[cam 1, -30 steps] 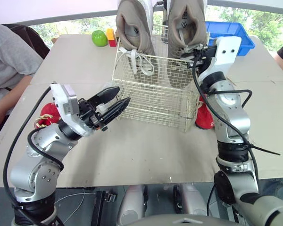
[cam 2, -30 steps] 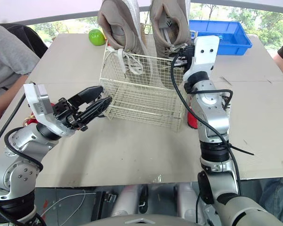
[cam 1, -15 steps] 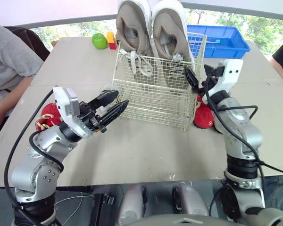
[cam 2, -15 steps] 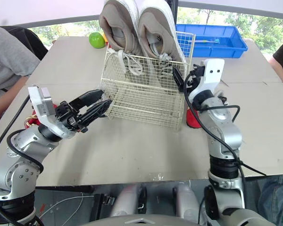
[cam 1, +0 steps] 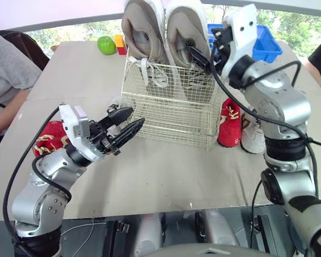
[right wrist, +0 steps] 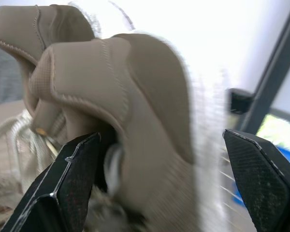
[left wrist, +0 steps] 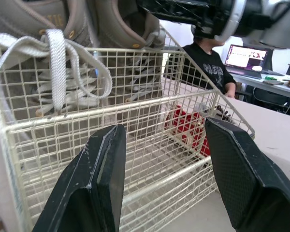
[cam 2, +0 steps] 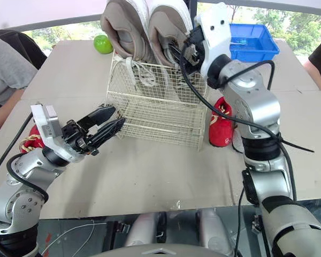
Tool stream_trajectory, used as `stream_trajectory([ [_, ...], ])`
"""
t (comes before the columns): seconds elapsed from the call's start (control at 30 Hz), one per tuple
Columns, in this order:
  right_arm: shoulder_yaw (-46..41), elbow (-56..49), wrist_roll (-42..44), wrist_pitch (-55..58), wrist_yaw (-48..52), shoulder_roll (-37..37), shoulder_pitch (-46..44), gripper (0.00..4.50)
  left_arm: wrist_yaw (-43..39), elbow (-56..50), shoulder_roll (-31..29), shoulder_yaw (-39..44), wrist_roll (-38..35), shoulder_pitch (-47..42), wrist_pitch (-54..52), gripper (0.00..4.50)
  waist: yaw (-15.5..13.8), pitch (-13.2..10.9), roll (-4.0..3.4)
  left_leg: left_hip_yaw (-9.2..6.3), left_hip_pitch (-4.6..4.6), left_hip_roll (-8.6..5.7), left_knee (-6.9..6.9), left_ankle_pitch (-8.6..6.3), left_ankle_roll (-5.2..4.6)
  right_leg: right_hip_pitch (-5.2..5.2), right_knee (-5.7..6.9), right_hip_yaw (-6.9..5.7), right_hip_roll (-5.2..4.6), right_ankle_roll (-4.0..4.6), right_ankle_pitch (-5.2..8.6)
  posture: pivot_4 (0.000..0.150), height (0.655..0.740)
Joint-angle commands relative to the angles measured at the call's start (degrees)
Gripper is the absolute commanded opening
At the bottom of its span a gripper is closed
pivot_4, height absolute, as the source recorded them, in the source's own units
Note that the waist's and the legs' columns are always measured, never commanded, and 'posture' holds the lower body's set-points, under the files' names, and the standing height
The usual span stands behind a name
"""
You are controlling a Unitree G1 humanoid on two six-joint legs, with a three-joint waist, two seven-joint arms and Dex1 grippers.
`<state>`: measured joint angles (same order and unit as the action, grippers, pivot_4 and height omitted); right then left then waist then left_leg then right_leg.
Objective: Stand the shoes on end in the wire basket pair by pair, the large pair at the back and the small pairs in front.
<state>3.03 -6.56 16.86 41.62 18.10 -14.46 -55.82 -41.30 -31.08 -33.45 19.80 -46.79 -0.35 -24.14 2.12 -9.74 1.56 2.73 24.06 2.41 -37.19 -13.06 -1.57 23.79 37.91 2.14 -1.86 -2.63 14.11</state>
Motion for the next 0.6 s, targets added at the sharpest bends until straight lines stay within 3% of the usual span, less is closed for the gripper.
stream_trajectory([
  [0.03,0.52,1.66,-3.42,-1.37,-2.01,-0.19,-2.03,3.9,0.46,-2.71,-0.43,1.73,0.1,0.68,1.78,2.87,0.08,0.0,0.0,0.04,0.0,-0.03,0.0,0.0,0.0,0.0,-0.01,0.02,-0.06,-0.01,0.0,0.15,0.74],
  [0.23,-2.22,-8.48,1.51,-1.01,-0.11,1.17,3.41,3.9,3.55,-2.99,0.47,4.25,-1.85,2.43,1.26,2.87,0.08,0.0,0.0,-0.02,0.02,-0.03,0.03,0.0,0.0,0.04,0.02,-0.04,-0.07,0.01,0.0,0.15,0.74],
  [0.3,-3.99,-15.74,4.53,1.19,1.24,-0.24,8.99,3.9,6.6,-2.23,1.83,6.86,-3.69,3.77,0.75,2.87,0.04,0.0,0.0,-0.04,0.06,0.0,0.08,0.0,0.0,0.07,-0.01,-0.06,-0.07,-0.01,0.0,0.15,0.74],
  [0.43,-5.36,-19.87,4.49,0.58,2.67,-4.46,14.69,3.9,11.42,-1.07,3.41,9.3,-5.63,4.07,0.0,2.87,-0.1,0.01,0.03,-0.13,0.15,0.01,0.02,0.0,0.0,0.07,-0.04,-0.22,-0.15,-0.03,0.0,0.15,0.74],
  [0.53,-7.93,-23.17,10.24,-0.33,9.3,-7.78,17.79,3.9,14.86,1.27,4.18,11.33,-6.04,4.9,-0.74,2.87,-0.08,-0.01,0.0,-0.08,0.12,-0.04,-0.04,0.01,-0.01,0.08,-0.01,-0.15,-0.13,-0.01,0.01,0.15,0.74],
  [0.57,-8.46,-24.53,12.95,-0.07,12.51,-9.19,19.01,4.43,15.93,2.18,3.96,11.75,-5.48,5.28,-1.25,2.87,-0.07,-0.01,0.01,-0.09,0.11,-0.04,-0.05,0.01,-0.01,0.07,-0.01,-0.15,-0.11,0.01,0.02,0.15,0.74],
  [0.6,-8.89,-26.69,15.55,0.58,16.03,-11.5,20.89,4.48,17.56,3.19,3.69,11.83,-4.35,5.47,-2.07,2.87,0.15,-0.01,0.01,-0.1,0.1,-0.03,-0.05,0.01,-0.01,0.06,-0.01,-0.15,-0.1,0.01,0.02,0.15,0.74],
])
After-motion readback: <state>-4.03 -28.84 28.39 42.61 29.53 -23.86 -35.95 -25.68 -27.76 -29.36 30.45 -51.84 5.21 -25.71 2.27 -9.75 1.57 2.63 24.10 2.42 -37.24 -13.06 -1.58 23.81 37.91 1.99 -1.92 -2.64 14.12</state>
